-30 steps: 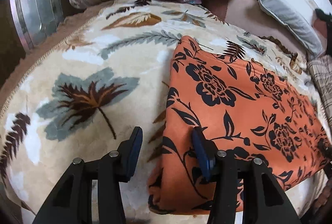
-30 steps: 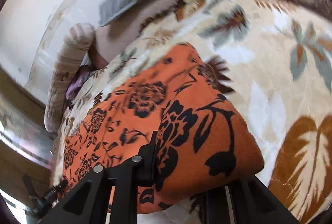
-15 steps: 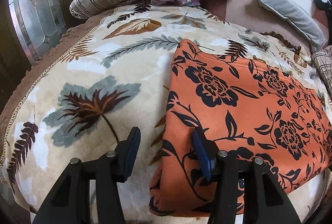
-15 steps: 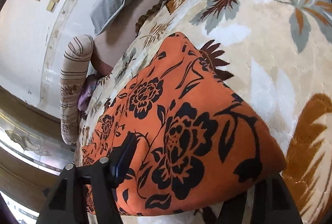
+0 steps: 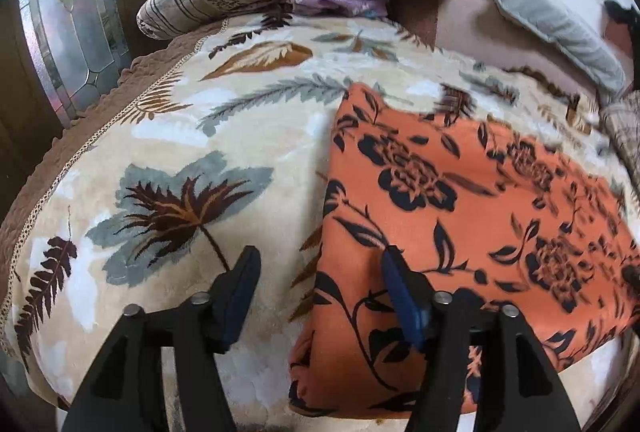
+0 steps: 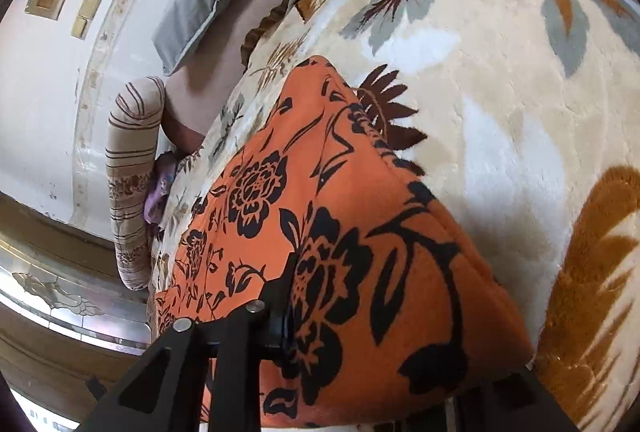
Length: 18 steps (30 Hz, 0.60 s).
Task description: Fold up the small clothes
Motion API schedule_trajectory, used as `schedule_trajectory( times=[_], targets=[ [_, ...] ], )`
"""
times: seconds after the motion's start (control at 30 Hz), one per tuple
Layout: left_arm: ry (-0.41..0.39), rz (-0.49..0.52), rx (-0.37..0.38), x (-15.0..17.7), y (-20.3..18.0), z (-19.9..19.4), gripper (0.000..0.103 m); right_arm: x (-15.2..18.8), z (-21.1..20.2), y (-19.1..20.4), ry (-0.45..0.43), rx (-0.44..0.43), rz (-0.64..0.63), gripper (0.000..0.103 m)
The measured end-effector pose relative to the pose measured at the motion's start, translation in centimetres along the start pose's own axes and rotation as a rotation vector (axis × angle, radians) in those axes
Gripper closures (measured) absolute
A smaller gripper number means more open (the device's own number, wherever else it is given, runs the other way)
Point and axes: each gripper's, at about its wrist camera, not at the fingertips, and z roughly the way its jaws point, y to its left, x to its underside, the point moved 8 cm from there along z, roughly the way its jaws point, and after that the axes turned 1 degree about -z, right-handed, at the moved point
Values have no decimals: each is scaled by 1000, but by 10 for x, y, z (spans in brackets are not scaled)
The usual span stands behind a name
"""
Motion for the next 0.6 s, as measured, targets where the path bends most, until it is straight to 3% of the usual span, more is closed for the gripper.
schedule_trajectory(
  times=[0.1,0.13,0.2,0.27,0.33,0.47,0.6],
  targets=[
    [-43,-15,8,-9,0,-7,35,-7,-20,-3,13,60,1,62],
    [-58,-15,8,-14,-1,-9,33,-13,-33,-5,-17,91,-12,45],
    [-61,-16,26,-23,-7,-7,30,-32,-69,-14,-152,220,-62,39],
    [-51,-20,41,-29,-14,-1,30,-48,-93,-13,-249,277,-104,38],
    [-40,-6,34,-35,-24,10,30,-61,-104,0,-289,225,-137,38],
    [-9,13,30,-42,-37,30,30,-64,-68,47,-218,175,-303,41],
    [87,48,7,-28,-38,57,29,-66,9,84,-90,235,-447,57]
  ],
)
